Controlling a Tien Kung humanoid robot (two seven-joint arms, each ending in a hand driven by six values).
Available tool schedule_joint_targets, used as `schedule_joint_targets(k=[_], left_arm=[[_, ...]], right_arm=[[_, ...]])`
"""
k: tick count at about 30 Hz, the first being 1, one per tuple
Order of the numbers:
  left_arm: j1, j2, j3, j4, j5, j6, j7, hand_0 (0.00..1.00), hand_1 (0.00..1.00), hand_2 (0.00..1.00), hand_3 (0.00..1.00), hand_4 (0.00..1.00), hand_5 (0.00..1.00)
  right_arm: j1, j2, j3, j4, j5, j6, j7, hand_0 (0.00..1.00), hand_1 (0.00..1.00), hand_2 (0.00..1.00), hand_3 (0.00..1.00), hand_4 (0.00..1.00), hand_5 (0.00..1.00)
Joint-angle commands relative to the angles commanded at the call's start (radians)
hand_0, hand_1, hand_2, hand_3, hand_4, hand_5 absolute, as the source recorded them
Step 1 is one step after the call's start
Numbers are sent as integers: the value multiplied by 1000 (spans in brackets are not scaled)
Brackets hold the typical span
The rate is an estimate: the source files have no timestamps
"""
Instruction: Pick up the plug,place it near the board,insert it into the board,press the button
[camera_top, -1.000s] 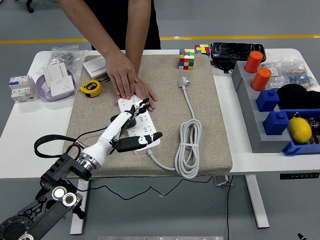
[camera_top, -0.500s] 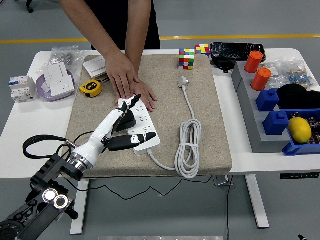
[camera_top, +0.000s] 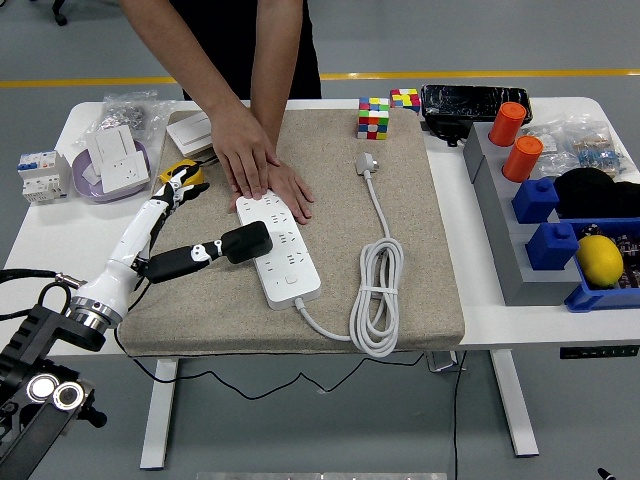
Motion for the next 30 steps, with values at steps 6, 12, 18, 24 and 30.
schedule_joint_targets(k=[6,12,18,24,30], left_arm=[[6,4,-10,-12,26,14,-1,393,435,421,998,779,247],[-12,18,21,-49,78,-27,29,236,151,197,972,544,2],[-85,48,112,-41,152,-133,105,166,63,139,881,675,2],[-173,55,218,-2,213,-205,163,153,49,133,875,691,2],[-247,53,324,64,259,-232,189,156,45,132,880,699,2]], right_arm=[[0,0,1,0,2,-1,0,968,929,864,877,998,998],[2,0,5,0,0,-1,-1,965,929,864,877,998,998],[6,-2,2,0,3,-1,0,965,929,864,877,998,998],[7,-3,1,0,0,0,-2,964,929,864,877,998,998],[8,-5,-1,0,-3,1,-2,964,929,864,878,998,998]])
